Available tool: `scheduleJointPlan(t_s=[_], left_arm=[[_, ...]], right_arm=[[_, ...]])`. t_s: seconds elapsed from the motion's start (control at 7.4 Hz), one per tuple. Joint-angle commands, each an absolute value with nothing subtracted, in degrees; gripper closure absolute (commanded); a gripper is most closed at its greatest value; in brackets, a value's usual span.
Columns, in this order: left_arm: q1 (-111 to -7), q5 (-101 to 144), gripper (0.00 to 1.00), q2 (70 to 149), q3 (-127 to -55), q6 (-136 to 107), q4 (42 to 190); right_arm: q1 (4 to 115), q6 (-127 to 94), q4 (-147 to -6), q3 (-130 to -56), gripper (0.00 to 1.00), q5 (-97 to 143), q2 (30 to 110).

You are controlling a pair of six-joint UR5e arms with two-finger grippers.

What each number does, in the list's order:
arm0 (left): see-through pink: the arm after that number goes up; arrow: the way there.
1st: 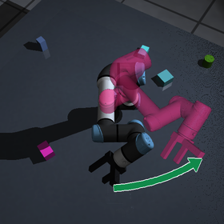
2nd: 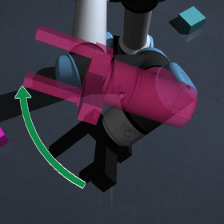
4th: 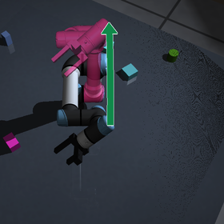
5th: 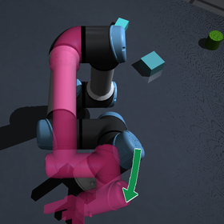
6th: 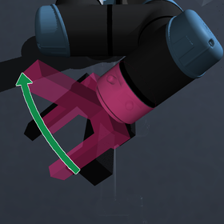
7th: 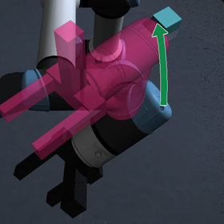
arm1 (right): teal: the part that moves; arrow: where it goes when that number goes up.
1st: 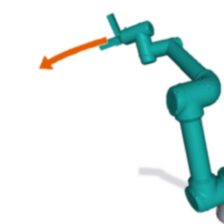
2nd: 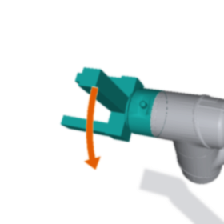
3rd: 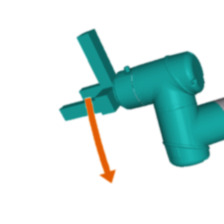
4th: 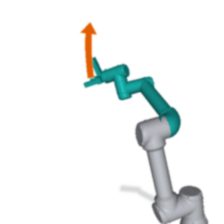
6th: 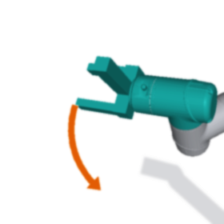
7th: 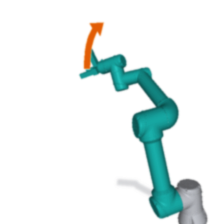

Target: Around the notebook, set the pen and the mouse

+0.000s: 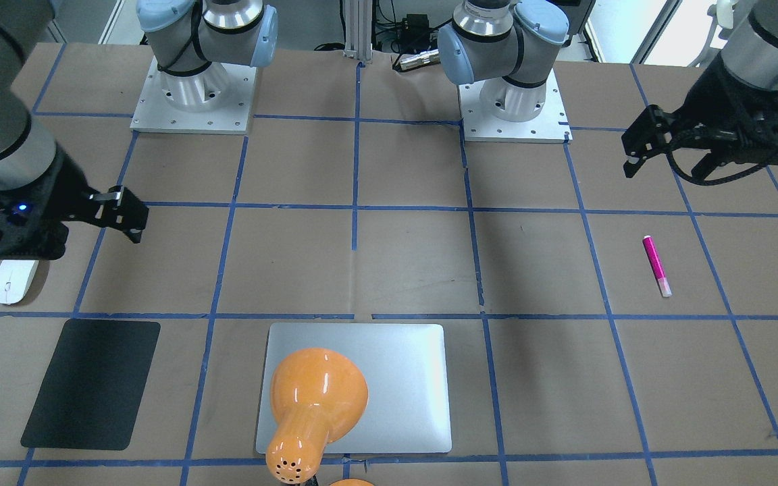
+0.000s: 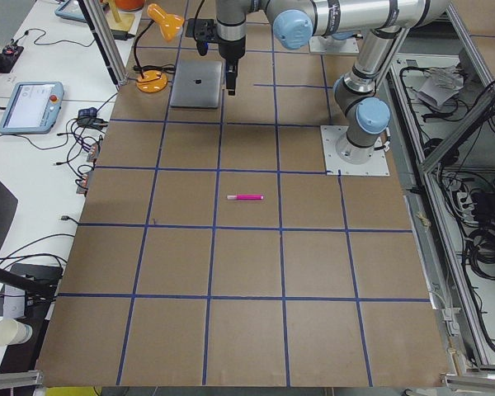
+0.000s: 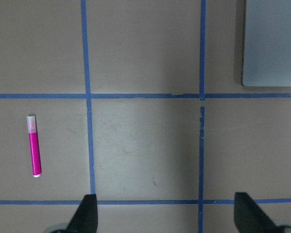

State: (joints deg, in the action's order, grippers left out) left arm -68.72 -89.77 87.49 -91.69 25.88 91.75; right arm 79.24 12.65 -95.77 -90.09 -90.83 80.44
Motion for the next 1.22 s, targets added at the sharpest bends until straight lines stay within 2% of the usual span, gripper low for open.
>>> scheduleJointPlan(t_s=[0.0, 0.14, 0.54, 1.08], left_arm=[[-59.89, -90.08, 0.00, 87.36, -97.08, 38.71, 90.80], [-54.98, -90.09, 0.00, 87.62, -101.03, 42.24, 87.05], [-46.68, -91.22, 0.00, 91.92, -119.13, 46.21, 57.75], [-46.58, -91.41, 0.00, 102.55, -121.29, 47.55, 47.11]], right_arm=[[64.76, 33.13, -120.09, -106.43, 0.00, -90.44, 80.07], [60.69, 36.53, -128.50, -112.35, 0.00, -90.44, 78.33], [54.86, 45.33, -131.48, -112.76, 0.00, -90.79, 72.53], [52.03, 46.58, -132.36, -112.85, 0.00, -93.16, 68.83]])
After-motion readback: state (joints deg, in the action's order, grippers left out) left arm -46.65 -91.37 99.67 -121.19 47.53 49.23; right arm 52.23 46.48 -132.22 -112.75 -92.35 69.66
